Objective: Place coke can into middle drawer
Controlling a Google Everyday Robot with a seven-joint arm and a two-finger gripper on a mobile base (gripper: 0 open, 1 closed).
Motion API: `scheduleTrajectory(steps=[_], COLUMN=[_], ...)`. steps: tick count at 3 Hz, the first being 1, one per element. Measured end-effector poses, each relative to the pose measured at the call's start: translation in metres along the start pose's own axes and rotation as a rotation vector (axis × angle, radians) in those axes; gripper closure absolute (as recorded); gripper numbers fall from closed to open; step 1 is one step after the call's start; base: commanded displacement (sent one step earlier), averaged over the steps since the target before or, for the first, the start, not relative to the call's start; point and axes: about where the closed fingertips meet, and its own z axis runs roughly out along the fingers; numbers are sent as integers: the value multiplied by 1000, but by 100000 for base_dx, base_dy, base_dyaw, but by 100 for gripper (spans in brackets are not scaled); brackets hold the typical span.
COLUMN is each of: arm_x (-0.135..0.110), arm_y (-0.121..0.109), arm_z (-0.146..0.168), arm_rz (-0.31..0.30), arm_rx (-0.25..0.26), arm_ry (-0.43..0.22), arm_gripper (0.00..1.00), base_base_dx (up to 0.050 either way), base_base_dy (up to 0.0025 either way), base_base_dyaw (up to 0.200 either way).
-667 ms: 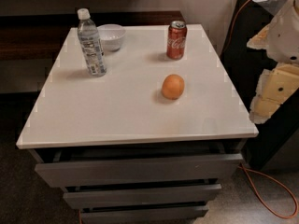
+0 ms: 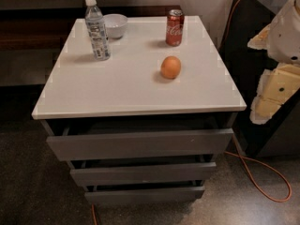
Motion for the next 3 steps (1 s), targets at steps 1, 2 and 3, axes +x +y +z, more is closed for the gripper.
scheduleTrajectory(steps=[1,2,3], arm_x=[0,-2,-9], arm_y=[0,-1,13], arm_z=[0,0,13], arm_rz=[0,-9,-36], arm_rx=[0,0,-17], arm_ry=[0,-8,-37], arm_gripper=[0,0,0], base_base_dx=[0,0,0], base_base_dy=[0,0,0], base_base_dyaw=[0,0,0])
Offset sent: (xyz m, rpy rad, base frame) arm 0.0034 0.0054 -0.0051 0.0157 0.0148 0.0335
